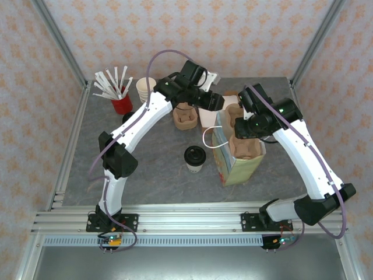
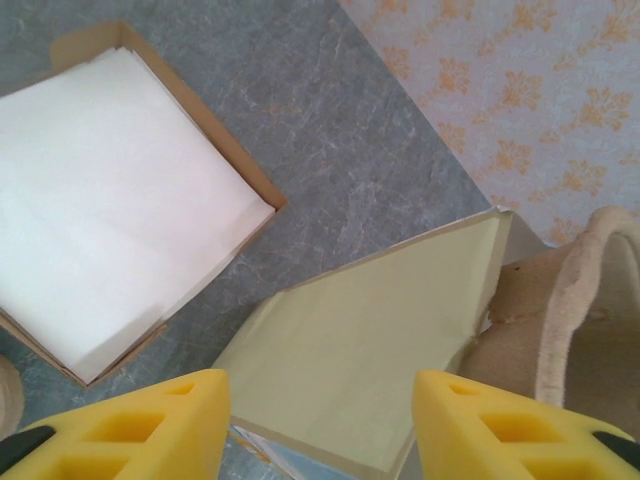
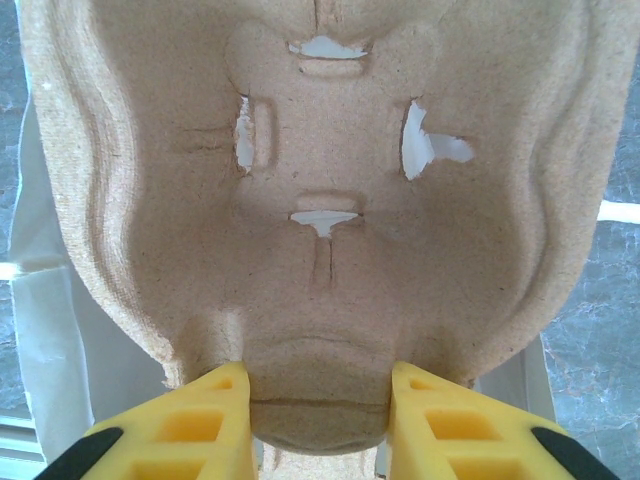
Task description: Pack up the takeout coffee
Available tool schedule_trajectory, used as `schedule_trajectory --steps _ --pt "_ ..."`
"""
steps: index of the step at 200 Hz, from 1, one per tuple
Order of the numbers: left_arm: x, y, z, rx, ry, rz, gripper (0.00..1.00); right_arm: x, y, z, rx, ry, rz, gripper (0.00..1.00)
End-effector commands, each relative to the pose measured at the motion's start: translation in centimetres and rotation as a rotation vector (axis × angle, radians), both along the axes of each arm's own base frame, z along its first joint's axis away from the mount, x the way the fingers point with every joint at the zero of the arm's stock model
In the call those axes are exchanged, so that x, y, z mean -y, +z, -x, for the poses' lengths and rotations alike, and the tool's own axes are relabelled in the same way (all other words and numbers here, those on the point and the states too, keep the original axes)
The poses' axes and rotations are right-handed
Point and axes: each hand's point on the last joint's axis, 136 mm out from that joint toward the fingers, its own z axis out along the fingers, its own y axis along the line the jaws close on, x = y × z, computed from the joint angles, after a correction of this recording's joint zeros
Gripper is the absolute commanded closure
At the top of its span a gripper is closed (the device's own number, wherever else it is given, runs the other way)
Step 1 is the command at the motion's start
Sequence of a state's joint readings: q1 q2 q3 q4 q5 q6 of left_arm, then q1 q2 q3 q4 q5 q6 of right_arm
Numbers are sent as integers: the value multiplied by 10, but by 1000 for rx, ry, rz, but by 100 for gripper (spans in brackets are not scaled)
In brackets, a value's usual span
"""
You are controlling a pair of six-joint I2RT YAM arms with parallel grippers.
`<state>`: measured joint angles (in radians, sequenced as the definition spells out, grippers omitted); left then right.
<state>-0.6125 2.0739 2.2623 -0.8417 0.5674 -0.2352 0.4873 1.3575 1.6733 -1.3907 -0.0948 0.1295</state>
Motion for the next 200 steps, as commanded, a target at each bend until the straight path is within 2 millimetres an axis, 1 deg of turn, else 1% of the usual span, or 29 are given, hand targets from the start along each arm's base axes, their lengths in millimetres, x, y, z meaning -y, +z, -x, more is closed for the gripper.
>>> schedule_trajectory --steps 1,21,47,105,152,176,192,200 --pt "-13 51 0 108 24 48 48 4 -8 8 -54 -5 18 69" --pt "-20 57 -4 121 49 49 48 1 -11 11 -76 10 10 69" --pt "-24 63 -2 132 55 47 48 2 -12 12 -84 11 17 69" --pt "-31 64 1 132 75 33 48 -1 -30 15 -149 16 32 70" --pt "-33 66 6 132 74 42 48 0 -33 11 -153 11 50 70" --pt "-33 64 10 128 68 41 48 4 -30 9 -143 1 72 71" --pt "-31 59 13 116 56 42 48 6 -27 8 -132 -4 79 71" --pt "-29 52 14 102 44 40 48 6 -24 8 -120 -6 73 71"
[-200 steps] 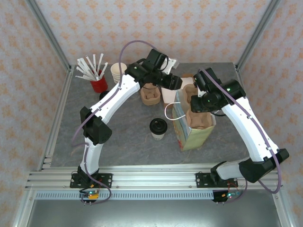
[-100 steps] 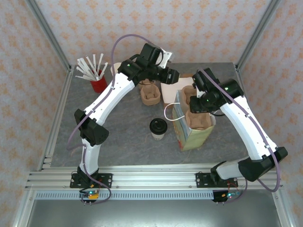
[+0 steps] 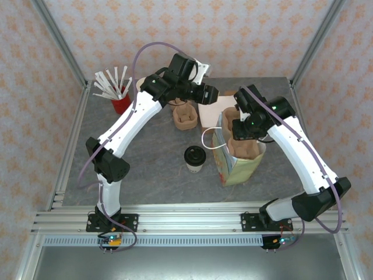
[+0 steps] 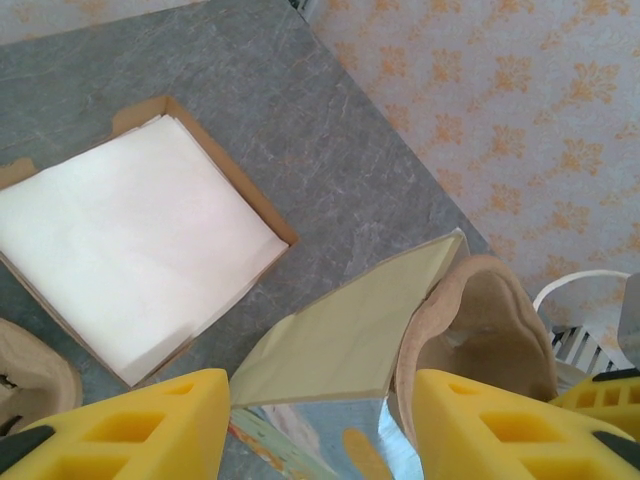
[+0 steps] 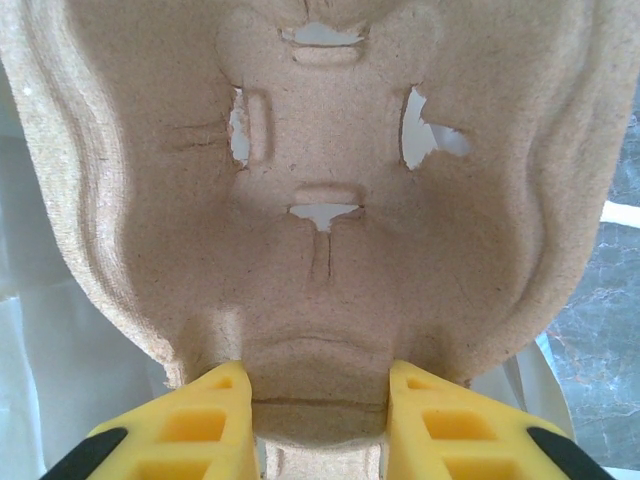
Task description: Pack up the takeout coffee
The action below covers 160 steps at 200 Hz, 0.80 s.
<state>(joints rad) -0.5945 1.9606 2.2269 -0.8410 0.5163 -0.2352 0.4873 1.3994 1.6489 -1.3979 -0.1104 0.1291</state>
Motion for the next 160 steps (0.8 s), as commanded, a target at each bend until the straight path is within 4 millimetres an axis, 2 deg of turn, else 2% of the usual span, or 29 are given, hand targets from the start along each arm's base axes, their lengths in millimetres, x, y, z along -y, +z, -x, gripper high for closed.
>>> schedule_trajectory --steps 1,14,19,33,75,87,91,124,160 --pt "-2 9 8 18 -16 21 48 10 -4 9 -45 -12 50 71" --pt "3 0 14 -8 -55 28 48 6 2 9 -21 -6 18 71" --pt "2 11 22 7 -71 46 48 5 4 9 -13 -7 7 71" --pt "6 5 28 -10 -102 43 48 2 8 9 0 1 -18 71" --pt "20 -7 39 -36 -155 32 48 1 7 12 -10 2 -24 71" --pt "21 -7 39 -35 -154 31 48 0 7 13 -13 1 -32 71" --pt "25 -20 35 -58 -156 18 48 0 7 13 -14 1 -35 71" --pt "29 -32 30 -71 -158 -9 48 2 12 14 0 -6 -36 71" --pt "32 -42 22 -94 -143 -32 55 5 11 15 -4 -12 -20 71"
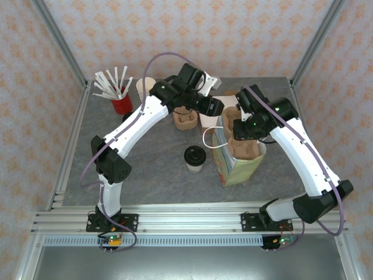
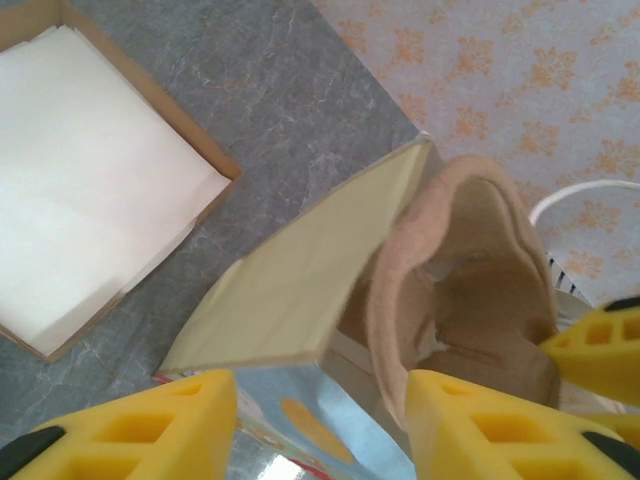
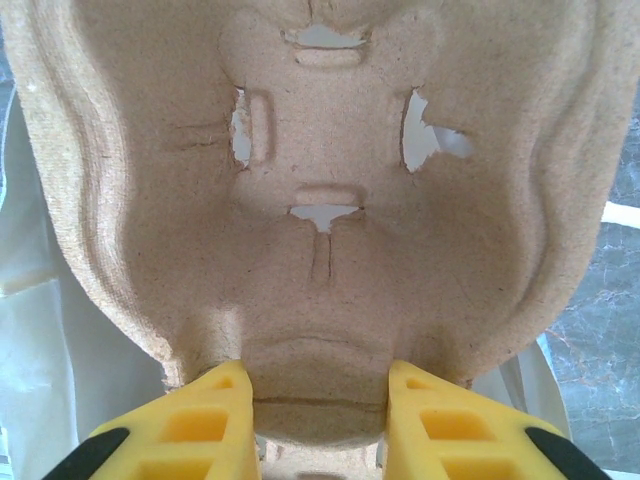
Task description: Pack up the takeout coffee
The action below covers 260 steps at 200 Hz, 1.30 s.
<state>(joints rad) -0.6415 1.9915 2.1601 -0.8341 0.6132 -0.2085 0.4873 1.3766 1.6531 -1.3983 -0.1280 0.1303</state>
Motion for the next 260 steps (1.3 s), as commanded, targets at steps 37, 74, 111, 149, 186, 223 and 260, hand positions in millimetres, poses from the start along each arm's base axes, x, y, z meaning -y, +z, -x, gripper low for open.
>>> schedule_trajectory --steps 37,74,111,149,186,223,260 --pt "1 -11 -4 -6 -7 -36 61 8 6 12 -12 -18 14 71" --pt "-2 -17 -10 -11 16 -56 64 8 6 14 -26 -10 13 71" --pt "-2 -17 -17 -13 49 -53 67 3 0 21 -65 14 -7 71" --pt "-4 -20 -20 -14 62 -64 68 -2 0 27 -81 32 -28 72" --pt "-4 -19 -20 -16 63 -64 68 0 9 29 -65 28 -29 72" --pt "-4 -18 -18 -17 61 -59 68 -2 16 27 -41 37 -44 72" --pt "-6 -18 -19 -14 66 -65 68 -7 2 31 -89 69 -27 72"
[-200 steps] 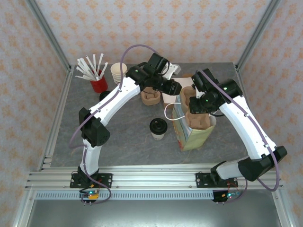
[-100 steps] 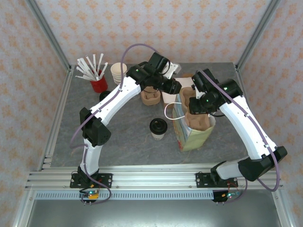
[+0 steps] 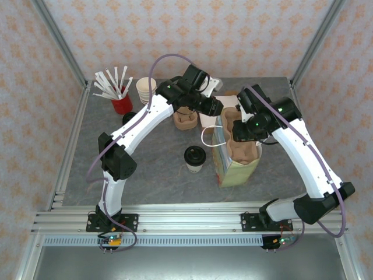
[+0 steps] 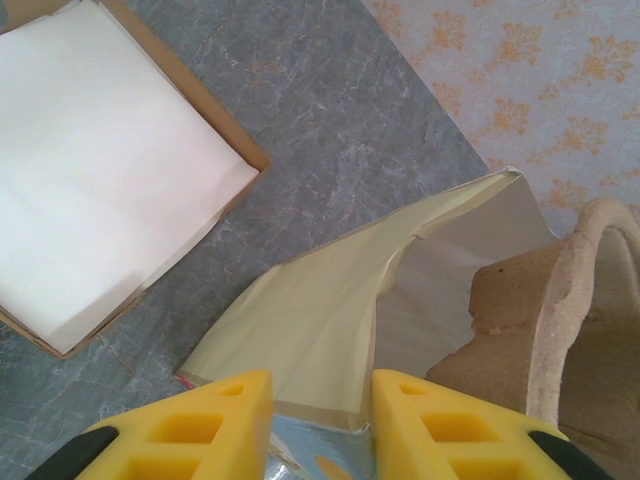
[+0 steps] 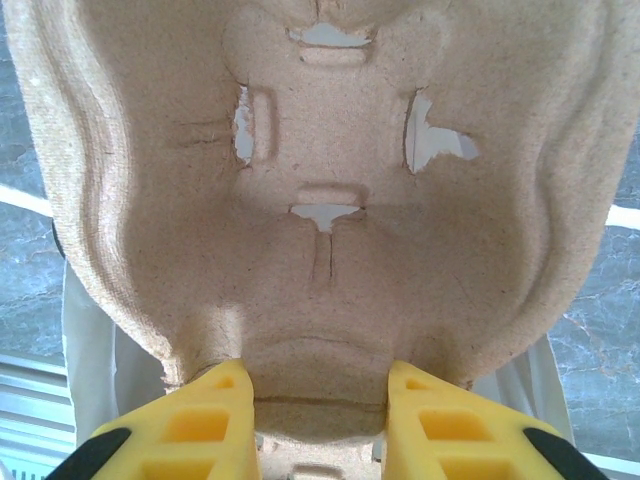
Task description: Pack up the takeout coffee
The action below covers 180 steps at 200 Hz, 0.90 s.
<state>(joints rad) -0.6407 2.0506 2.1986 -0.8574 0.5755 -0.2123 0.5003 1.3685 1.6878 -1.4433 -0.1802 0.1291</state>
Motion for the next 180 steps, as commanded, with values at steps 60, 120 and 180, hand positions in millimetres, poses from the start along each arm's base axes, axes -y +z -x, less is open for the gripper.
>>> schedule_trajectory --steps 60,120,180 --pt "-11 3 -9 20 52 -33 69 8 -16 25 -98 39 76 72" --pt "-16 6 -12 33 69 -37 69 14 -15 29 -104 13 92 72" --pt "-17 4 -13 27 69 -38 69 -6 3 30 -59 75 -35 72"
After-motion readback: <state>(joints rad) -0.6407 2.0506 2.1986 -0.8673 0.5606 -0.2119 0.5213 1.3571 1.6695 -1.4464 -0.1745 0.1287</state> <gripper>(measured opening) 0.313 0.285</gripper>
